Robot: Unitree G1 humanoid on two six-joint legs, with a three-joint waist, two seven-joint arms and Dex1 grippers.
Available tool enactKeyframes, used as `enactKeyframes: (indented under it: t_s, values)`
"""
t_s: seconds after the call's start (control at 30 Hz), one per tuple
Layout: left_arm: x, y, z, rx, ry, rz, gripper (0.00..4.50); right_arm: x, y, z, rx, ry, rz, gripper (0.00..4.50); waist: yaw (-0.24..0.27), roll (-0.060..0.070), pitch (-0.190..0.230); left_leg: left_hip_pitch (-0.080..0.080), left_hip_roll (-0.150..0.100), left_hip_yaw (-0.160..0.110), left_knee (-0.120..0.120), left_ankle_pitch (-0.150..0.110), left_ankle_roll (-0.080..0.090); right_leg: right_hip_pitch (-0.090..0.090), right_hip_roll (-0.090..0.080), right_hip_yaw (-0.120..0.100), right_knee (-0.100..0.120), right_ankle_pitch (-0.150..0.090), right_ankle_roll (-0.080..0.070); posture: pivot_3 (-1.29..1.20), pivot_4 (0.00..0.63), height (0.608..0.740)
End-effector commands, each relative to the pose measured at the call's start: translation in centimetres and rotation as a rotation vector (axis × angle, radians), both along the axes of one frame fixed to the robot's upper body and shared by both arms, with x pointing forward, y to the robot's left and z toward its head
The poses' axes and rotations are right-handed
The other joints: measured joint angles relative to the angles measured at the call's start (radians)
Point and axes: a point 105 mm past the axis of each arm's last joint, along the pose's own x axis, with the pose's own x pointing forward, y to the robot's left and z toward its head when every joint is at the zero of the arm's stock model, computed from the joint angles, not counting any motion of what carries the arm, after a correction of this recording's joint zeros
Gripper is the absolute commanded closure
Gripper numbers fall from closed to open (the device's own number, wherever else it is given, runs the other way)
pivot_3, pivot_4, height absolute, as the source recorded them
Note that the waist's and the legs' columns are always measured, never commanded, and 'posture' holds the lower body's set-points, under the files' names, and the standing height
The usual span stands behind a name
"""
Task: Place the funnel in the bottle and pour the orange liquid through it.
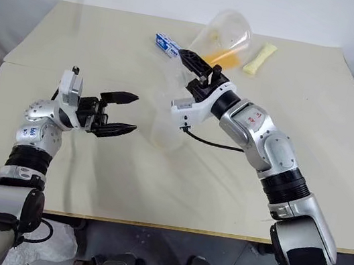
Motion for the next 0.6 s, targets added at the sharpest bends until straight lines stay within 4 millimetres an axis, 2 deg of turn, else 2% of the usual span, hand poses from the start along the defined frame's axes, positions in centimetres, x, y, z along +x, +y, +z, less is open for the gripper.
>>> enactKeyframes:
  t_s: [0.03,0.6]
  values:
    - [-0.24,0.28,0.99,-0.004,-0.046,0.009,0.00,-0.68,0.10,1.82,0.003,-0.090,0.025,2.06,0.000,0.000,0.000,0.000,0.000,0.000,0.000,0.000,0.000,0.000,0.000,0.000,0.000,0.000,0.000,0.00,0.150,0.740]
    - [-0.34,0.45,1.11,-0.014,-0.054,0.027,0.00,-0.22,-0.23,2.41,-0.031,-0.155,0.024,2.06,0.000,0.000,0.000,0.000,0.000,0.000,0.000,0.000,0.000,0.000,0.000,0.000,0.000,0.000,0.000,0.00,0.150,0.740]
